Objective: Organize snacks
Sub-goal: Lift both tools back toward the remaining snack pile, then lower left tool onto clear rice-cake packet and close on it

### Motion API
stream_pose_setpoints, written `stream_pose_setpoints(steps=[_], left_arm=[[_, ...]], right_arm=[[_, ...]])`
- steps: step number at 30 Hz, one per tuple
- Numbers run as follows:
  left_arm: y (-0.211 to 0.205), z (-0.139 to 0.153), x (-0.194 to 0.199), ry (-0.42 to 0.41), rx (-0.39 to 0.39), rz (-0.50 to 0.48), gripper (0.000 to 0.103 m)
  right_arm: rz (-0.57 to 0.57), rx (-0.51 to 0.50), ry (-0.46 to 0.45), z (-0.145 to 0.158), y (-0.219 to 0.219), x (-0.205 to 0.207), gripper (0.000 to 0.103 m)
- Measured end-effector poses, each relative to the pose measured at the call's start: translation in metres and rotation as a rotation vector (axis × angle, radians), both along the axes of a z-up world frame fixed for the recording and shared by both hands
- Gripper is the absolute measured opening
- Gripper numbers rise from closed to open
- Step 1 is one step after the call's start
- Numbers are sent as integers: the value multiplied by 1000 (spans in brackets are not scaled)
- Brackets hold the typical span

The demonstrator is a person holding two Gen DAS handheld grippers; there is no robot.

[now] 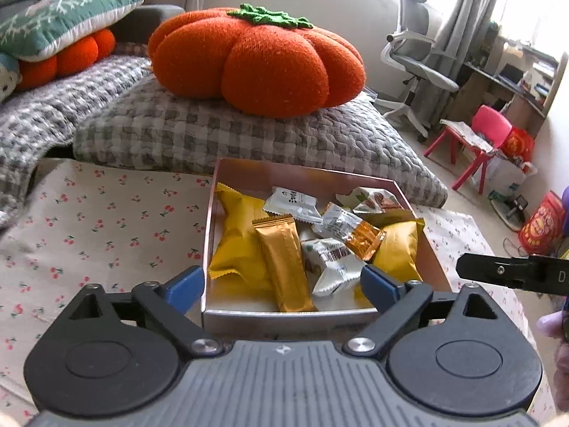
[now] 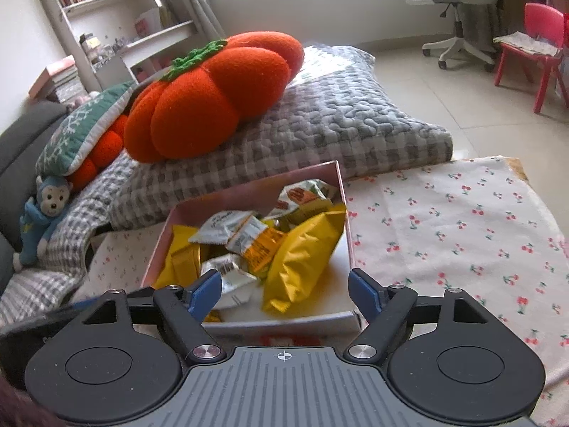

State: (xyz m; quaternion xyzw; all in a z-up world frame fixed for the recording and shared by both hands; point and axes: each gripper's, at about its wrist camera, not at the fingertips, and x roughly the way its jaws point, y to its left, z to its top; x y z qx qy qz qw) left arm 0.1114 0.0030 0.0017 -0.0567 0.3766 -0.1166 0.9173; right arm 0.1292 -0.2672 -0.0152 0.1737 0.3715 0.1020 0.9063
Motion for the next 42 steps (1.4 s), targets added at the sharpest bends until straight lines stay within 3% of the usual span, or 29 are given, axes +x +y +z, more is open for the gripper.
stream_pose_setpoints(steps=[6,23,32,36,42], left_arm=[[-4,0,-16,19,58,-3,102],[-10,-28,-56,45,170,-54,102],[-26,-46,-71,46,161,-103,102],[-39,-52,-73,32,159,-136,98],[-55,-55,-70,26,149,-164,84]], right_arm=[[22,-43,-11,1,-6,-21,87],[91,-215,-18,-21,-24,-67,93],[122,-272,9,-43,-30,-87,94],[156,-300,23,-54,-25,-92,94],[197,-331,22,-59,-18,-98,94]])
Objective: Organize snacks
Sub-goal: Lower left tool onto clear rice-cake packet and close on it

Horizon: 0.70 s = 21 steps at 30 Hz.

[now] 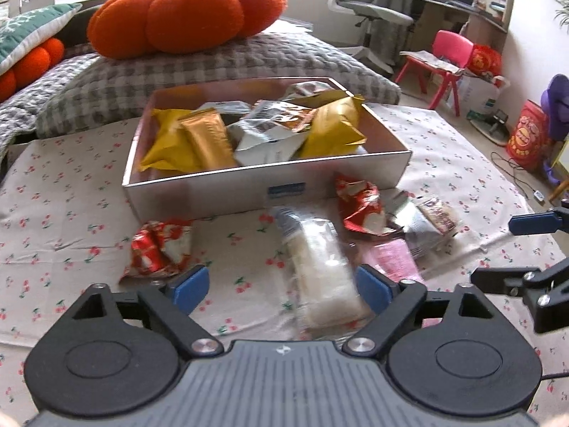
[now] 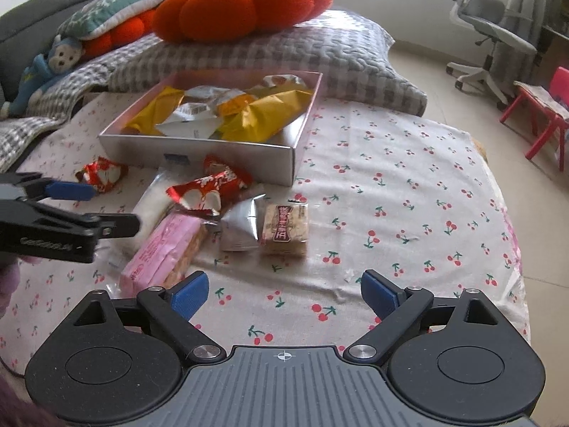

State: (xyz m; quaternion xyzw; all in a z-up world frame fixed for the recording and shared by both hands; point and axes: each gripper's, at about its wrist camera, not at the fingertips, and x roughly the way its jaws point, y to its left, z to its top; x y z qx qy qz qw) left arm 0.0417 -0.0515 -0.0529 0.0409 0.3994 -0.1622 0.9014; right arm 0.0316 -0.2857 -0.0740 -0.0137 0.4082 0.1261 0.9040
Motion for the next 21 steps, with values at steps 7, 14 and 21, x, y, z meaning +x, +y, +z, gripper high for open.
stream_pose_setpoints(steps=[7,14,21], left_arm=[[-11,-5,3,26,-20,-31,48],[-9,-5,-4,27,-6,-55,32],[9,-2,-13,27,14,-41,30]], right_arm=[[17,5,-5,1,3,-1,94],[31,-1,-2,-1,7,-1,94],[46,-3,-3,-1,13,-1,94]])
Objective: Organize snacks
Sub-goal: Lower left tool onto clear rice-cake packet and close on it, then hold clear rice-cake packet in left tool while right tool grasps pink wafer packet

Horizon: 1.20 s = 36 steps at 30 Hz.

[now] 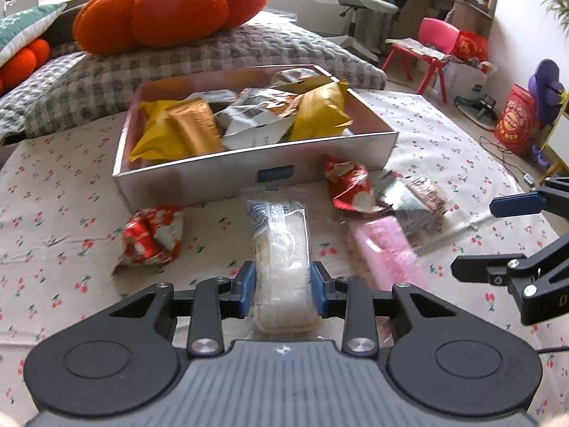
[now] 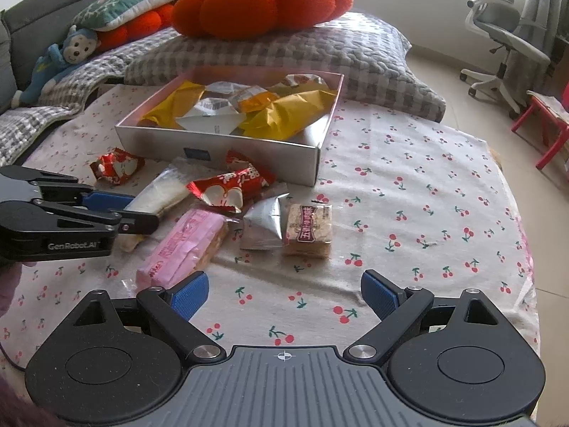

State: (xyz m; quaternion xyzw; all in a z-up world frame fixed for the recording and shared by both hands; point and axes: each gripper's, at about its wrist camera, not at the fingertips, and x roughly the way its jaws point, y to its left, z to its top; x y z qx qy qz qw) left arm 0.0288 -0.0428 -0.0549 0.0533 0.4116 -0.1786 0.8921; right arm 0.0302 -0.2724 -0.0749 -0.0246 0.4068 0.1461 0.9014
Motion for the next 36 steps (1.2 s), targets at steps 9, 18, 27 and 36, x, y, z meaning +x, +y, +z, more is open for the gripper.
stream_pose_setpoints(steps=[9,18,27,36], left_arm=[[41,2,-11,22,-10,67,30],[66,1,-19,14,-30,78,32],[66,-6,-15,19,-48,46,50],[57,-8,-17,-5,-11,30,53]], right_arm=[[30,11,3,1,18,1,94],[82,13,28,-3,48,5,94],[88,28,78,-17,66,10,97],[71,24,74,-22,71,14,98]])
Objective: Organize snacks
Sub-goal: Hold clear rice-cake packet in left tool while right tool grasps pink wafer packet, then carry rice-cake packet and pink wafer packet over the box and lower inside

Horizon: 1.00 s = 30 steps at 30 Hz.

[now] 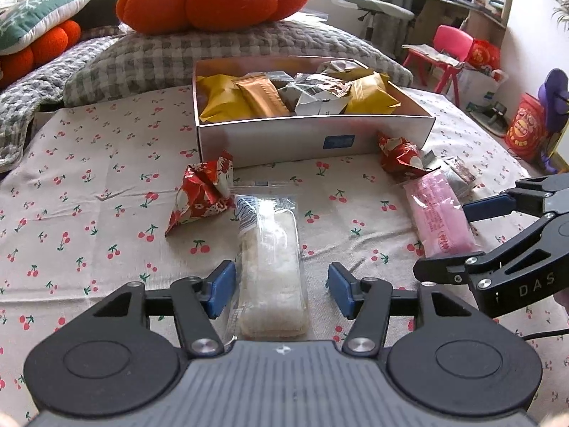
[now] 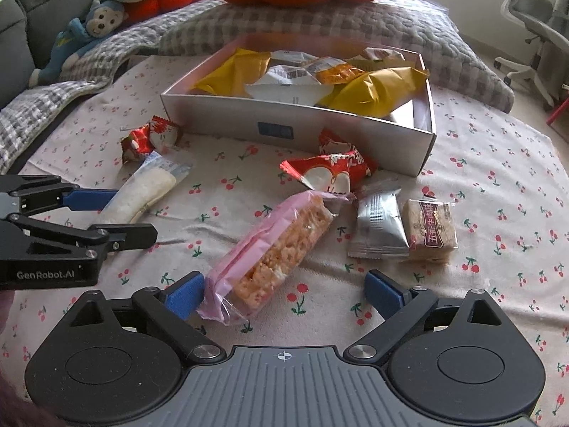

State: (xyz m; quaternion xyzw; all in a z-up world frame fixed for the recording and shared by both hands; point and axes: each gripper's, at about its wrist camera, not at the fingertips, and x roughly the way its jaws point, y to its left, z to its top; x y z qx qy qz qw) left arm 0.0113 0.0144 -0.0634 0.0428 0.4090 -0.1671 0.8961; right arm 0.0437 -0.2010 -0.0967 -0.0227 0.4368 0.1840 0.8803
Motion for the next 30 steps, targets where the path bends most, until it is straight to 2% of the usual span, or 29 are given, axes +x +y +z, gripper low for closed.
stream_pose_setpoints(steps=[8,14,17,24,29,30], left_arm=[[1,0,1,0,6,14,50],[2,2,1,3,9,21,44],[2,2,1,7,7,21,39],[0,5,1,20,3,6,30],[-2,11,1,38,-18,-16,27],[-2,13,1,41,-23,-18,24]], right_arm=[[-22,74,12,7,-3,3,98],[-29,36,-2,5,1,3,91],[-19,16,-11,4,2,2,81],[4,1,-25,8,0,0,32],[-5,56,6,13,-10,1,32],[-3,60,6,15,-11,0,32]])
